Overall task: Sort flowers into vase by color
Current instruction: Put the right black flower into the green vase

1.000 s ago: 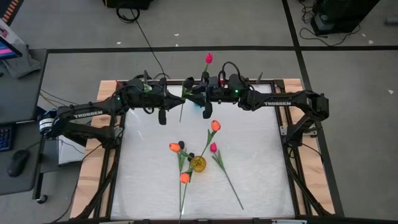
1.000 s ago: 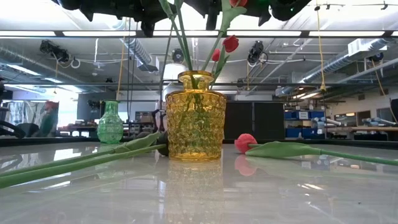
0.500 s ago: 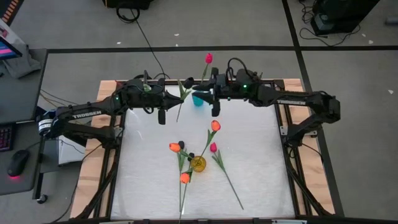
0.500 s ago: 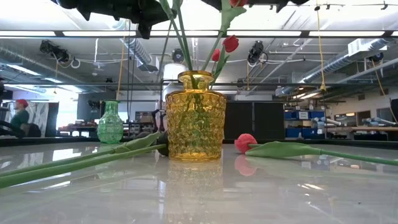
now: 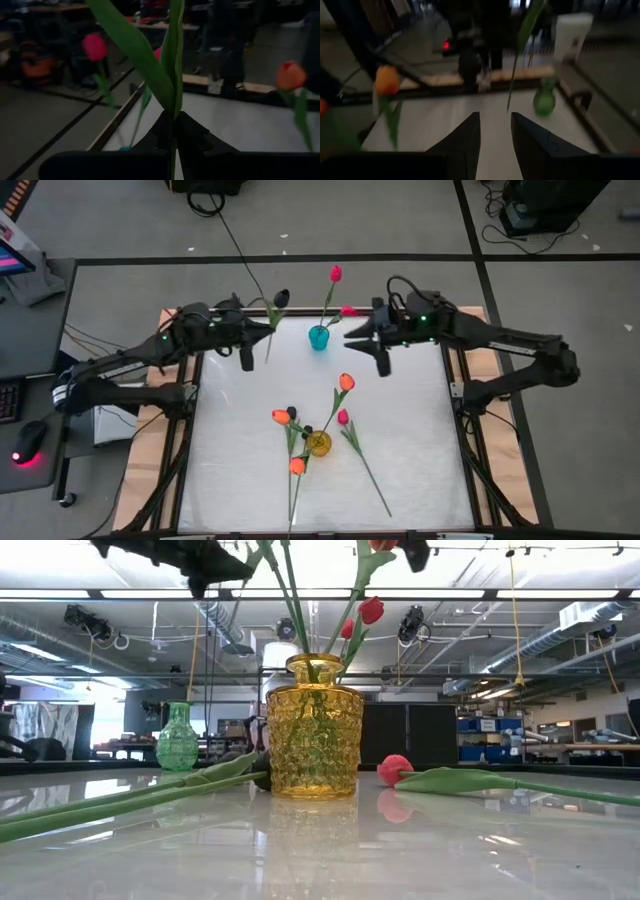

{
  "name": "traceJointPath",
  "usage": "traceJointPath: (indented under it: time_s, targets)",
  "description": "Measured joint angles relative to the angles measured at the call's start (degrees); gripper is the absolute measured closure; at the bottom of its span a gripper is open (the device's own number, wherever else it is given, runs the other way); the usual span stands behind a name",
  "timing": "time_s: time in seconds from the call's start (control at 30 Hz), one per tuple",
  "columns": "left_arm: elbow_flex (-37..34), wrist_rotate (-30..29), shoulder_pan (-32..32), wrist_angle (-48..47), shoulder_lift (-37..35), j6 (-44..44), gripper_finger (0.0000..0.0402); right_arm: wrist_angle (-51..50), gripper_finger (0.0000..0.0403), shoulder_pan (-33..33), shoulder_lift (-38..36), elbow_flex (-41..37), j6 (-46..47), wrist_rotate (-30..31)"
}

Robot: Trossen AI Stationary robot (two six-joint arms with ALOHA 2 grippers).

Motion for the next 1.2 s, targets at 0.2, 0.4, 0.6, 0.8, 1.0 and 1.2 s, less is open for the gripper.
traceJointPath:
  time_s: [0.2,0.4,0.6,0.8,1.0,1.2]
  targets:
    - [0.0,-6.5,1.6,-7.0,-4.7,1.9,0.0386,-13.1,0.0285,1.9,-4.1,0.0,1.4,-0.1]
    - [0.0,-12.2,3.1,-7.3,-8.4,3.5,0.0386,-18.3,0.0285,4.5,-5.0,0.0,3.2,-0.2]
    - [0.0,-18.0,4.8,-7.4,-11.0,5.5,0.0386,-18.2,0.0285,6.7,-4.9,-2.6,3.7,0.3]
    - [0.0,-21.7,6.6,-5.9,-12.3,8.8,0.0386,-17.1,0.0285,7.3,-4.9,-6.3,7.0,0.5]
    - [0.0,-23.5,9.0,-4.6,-12.8,9.9,0.0386,-13.9,0.0285,7.3,-4.9,-10.2,7.8,0.3]
    - [0.0,-25.0,11.8,-0.9,-12.8,12.2,0.0386,-9.7,0.0285,7.3,-4.9,-14.3,10.2,0.3]
